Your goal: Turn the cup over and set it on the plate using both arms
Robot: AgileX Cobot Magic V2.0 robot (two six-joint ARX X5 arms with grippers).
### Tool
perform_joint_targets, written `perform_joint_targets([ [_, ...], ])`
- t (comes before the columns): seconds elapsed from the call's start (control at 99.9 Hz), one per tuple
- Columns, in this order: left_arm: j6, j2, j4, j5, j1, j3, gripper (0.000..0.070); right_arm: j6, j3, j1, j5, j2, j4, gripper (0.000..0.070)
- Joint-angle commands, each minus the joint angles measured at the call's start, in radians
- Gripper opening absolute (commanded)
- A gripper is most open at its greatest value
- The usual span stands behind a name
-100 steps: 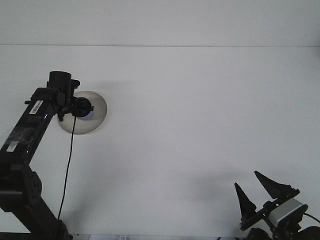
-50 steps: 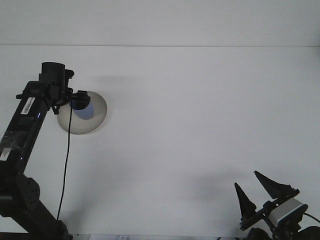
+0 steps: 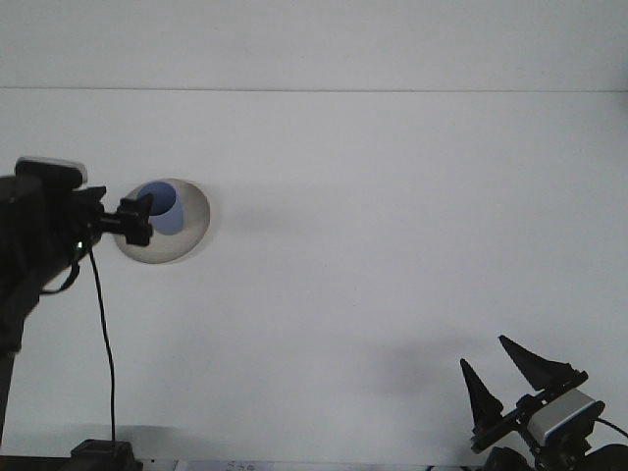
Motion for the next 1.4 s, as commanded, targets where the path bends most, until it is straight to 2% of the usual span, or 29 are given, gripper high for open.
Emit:
perform_joint_targets([
  [0.0,-0.022,-0.101,0.041,0.002,-0.021,-0.116,0.0504,-0.005,0.006,0.012,0.017,0.004,0.010,0.0479],
  [0.08,-0.039,-0.263,0.103,0.009,-0.061,-0.283,0.0504,-0.005,0.006,0.012,0.019,0.004,0.010,0.0479],
  [0.19,-0.051,-0.477,0.139,0.059,-0.108,-0.492,0.0503,-0.005,0.006,0.012,0.018,0.004,0.010,0.0479],
  [0.33,-0.101,-0.717,0.153,0.061,-0.132,-0.702,0.0503,-0.003,0.006,0.012,0.017,0.004,0.010,0.0479],
  [0.48,-0.152,-0.883,0.152,0.061,-0.132,-0.819,0.0503,-0.003,0.006,0.012,0.018,0.004,0.009,0.0479],
  [0.6,-0.156,-0.945,0.162,0.061,-0.132,-0.834,0.0492,-0.003,0.006,0.012,0.017,0.004,0.009,0.0474],
  [0.63,-0.156,-0.951,0.164,0.061,-0.132,-0.834,0.0456,-0.003,0.006,0.012,0.017,0.004,0.009,0.0438],
  [0.66,-0.156,-0.954,0.165,0.061,-0.132,-0.834,0.0370,-0.003,0.006,0.012,0.017,0.004,0.009,0.0347],
  [0.69,-0.158,-0.956,0.163,0.061,-0.132,-0.834,0.0234,-0.003,0.006,0.012,0.017,0.004,0.008,0.0210],
  [0.73,-0.169,-0.956,0.155,0.061,-0.132,-0.834,0.0003,-0.003,0.006,0.012,0.018,0.004,0.007,0.0002],
  [0.77,-0.181,-0.956,0.156,0.061,-0.132,-0.834,0.0022,-0.004,0.006,0.012,0.018,0.004,0.007,0.0009],
  [0.851,-0.201,-0.956,0.162,0.061,-0.132,-0.834,0.0008,-0.003,0.006,0.012,0.018,0.004,0.007,0.0006],
  [1.391,-0.200,-0.958,0.168,0.060,-0.132,-0.834,0.0015,-0.003,0.006,0.013,0.018,0.004,0.010,0.0007],
])
